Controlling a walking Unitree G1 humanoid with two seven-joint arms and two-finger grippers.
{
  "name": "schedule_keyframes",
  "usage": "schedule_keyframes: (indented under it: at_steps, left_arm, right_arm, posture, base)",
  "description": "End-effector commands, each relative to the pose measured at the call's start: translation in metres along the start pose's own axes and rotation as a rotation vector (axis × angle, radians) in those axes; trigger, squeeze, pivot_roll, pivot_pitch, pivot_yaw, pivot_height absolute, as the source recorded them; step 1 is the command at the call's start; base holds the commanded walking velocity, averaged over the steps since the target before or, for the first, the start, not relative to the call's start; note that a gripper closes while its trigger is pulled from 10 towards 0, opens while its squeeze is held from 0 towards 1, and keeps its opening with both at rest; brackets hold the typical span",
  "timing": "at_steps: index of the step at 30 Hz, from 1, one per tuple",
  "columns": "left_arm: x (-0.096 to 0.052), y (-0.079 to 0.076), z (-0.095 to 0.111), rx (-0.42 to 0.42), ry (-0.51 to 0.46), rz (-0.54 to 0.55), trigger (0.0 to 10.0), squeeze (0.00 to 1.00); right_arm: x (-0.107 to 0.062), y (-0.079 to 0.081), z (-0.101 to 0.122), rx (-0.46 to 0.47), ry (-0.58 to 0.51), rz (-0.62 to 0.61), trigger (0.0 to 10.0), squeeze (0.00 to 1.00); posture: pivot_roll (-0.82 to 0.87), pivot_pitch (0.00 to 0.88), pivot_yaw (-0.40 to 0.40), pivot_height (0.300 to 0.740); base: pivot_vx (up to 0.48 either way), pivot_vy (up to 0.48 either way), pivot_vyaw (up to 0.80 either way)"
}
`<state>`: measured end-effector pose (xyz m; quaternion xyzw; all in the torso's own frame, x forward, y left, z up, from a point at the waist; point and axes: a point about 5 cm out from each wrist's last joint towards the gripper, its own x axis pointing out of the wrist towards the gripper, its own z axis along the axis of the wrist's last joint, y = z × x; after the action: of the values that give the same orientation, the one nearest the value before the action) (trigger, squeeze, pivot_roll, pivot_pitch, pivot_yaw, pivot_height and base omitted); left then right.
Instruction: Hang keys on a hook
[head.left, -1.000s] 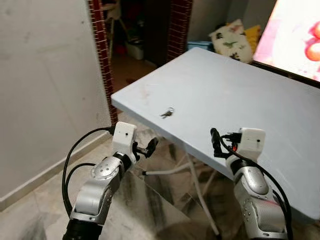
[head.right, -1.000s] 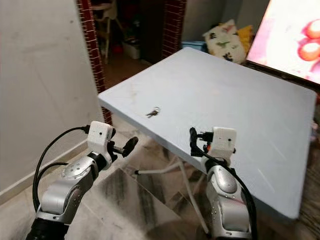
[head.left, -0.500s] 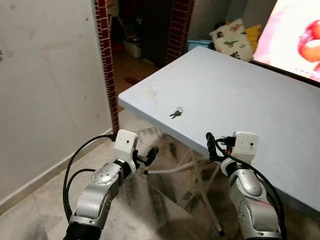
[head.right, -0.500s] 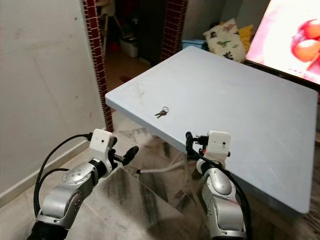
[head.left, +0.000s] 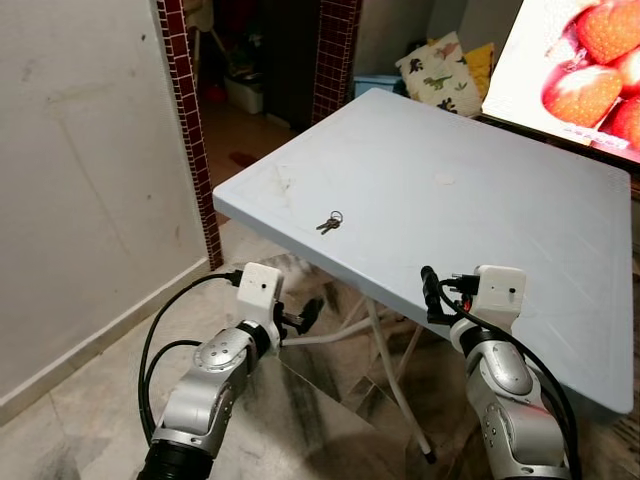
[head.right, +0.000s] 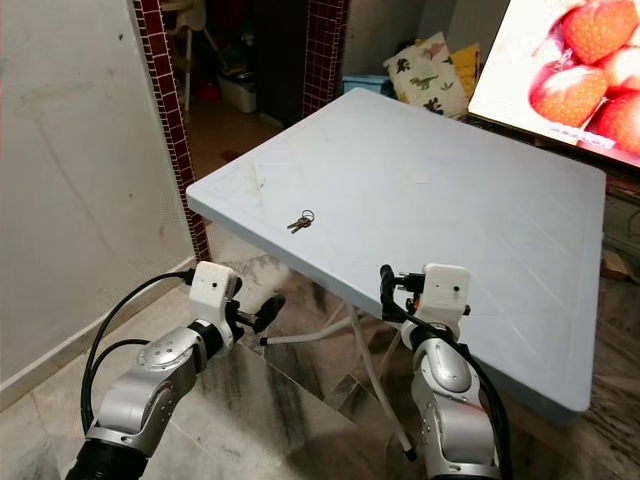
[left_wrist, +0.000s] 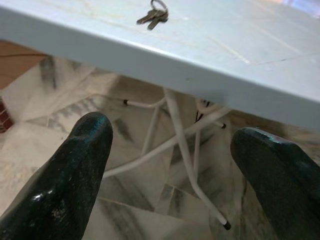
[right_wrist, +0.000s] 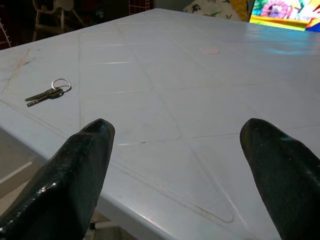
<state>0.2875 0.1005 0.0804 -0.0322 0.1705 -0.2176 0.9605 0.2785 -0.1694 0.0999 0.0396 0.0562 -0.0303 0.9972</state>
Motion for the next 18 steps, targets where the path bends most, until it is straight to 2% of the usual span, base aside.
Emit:
schedule_keyframes:
  at_steps: [1, 4, 11, 14, 18]
  left_arm:
    - [-0.002, 0.004, -0.001, 0.019, -0.005, 0.007, 10.0, 0.0]
    - [-0.003, 0.007, -0.004, 0.033, 0.0, 0.007, 10.0, 0.0]
    - [0.005, 0.004, 0.005, 0.021, -0.041, 0.013, 10.0, 0.0]
    - [0.008, 0.0, 0.017, -0.004, -0.092, 0.014, 10.0, 0.0]
    - [0.009, -0.002, 0.022, 0.001, -0.123, 0.001, 10.0, 0.0]
  right_arm:
    - [-0.001, -0.004, -0.005, 0.008, 0.015, -0.027, 10.0, 0.0]
    - [-0.001, -0.002, -0.009, 0.019, 0.019, -0.033, 10.0, 0.0]
    - [0.005, 0.007, -0.005, 0.023, 0.0, 0.006, 10.0, 0.0]
    - [0.011, 0.014, 0.005, -0.012, -0.036, 0.046, 10.0, 0.0]
    - [0.017, 0.019, 0.012, -0.036, -0.065, 0.07, 10.0, 0.0]
  posture:
    - [0.15, 0.0, -0.072, 0.74]
    - [0.15, 0.0, -0.059, 0.74]
    - [0.15, 0.0, -0.059, 0.74]
    - [0.15, 0.0, -0.058, 0.74]
    - [0.15, 0.0, -0.058, 0.74]
  base:
    - [0.0, 0.0, 0.0]
    - [0.0, 0.0, 0.0]
    - [0.0, 0.0, -0.7]
    - [0.0, 0.0, 0.0]
    - [0.0, 0.0, 0.0]
